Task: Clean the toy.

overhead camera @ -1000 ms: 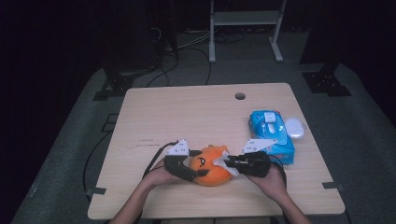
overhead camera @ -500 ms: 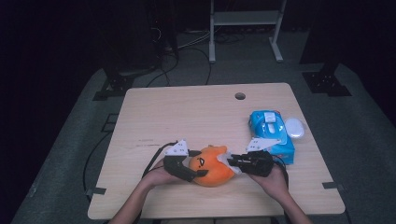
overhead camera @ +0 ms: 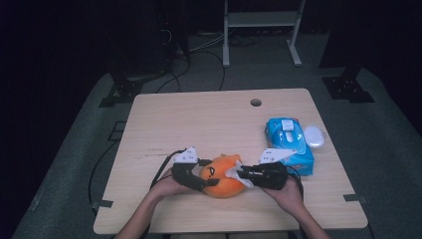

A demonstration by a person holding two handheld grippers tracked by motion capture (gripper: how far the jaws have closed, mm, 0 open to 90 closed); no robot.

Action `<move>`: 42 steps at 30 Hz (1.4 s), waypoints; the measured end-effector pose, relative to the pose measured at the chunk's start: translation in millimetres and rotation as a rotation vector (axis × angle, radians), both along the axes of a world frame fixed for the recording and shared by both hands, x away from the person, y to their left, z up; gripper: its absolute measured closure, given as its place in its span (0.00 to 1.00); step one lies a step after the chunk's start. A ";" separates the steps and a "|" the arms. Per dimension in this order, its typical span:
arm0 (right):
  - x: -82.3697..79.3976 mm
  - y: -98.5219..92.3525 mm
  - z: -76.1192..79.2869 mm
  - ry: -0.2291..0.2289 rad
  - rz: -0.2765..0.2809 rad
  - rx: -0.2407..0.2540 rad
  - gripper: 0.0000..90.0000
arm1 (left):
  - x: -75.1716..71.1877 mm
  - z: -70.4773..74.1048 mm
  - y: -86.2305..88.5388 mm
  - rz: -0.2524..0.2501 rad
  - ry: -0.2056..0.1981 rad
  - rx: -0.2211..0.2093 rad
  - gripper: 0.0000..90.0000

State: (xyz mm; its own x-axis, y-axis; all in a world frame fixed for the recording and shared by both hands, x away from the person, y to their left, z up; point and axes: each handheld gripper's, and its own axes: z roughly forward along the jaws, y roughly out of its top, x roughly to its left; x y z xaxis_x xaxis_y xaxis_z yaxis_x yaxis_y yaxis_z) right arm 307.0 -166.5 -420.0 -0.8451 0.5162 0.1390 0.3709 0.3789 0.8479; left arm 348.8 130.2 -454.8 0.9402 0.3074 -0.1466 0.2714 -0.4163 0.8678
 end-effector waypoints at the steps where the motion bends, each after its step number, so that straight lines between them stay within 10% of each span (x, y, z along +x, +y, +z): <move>1: 1.7 -2.2 -0.6 0.001 -0.010 -0.010 0.85 | 1.4 -0.1 0.6 0.008 0.007 -0.008 0.26; 8: 4.6 -13.0 -1.4 -0.005 -0.064 -0.026 0.85 | 4.7 0.5 -0.6 0.080 0.017 -0.001 0.26; 12: -8.0 -0.7 8.4 -0.009 0.004 0.025 0.85 | 7.2 -0.9 -3.9 0.155 0.050 -0.025 0.27; 16: -11.6 17.0 5.7 -0.056 0.011 -0.067 0.85 | 6.6 -0.2 -4.7 0.148 0.047 -0.024 0.26; 22: -1.3 10.0 -3.0 -0.017 -0.031 -0.051 0.86 | 2.9 13.1 -1.6 0.054 0.030 -0.038 0.13; 33: -9.6 32.7 3.2 -0.075 0.003 -0.078 0.86 | 1.2 9.1 -9.2 0.094 0.004 -0.010 0.33; 42: 13.8 -8.2 -0.9 -0.030 -0.137 -0.061 0.86 | 3.8 7.6 -7.6 0.087 0.003 -0.018 0.31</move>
State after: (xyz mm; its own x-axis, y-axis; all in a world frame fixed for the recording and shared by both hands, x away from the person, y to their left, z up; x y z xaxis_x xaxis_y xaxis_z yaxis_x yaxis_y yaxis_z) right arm 320.8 -174.7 -420.9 -0.7697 0.6334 0.0800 0.3977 0.3778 0.8361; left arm 352.6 122.6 -447.2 0.9094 0.3856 -0.1560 0.3090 -0.3752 0.8740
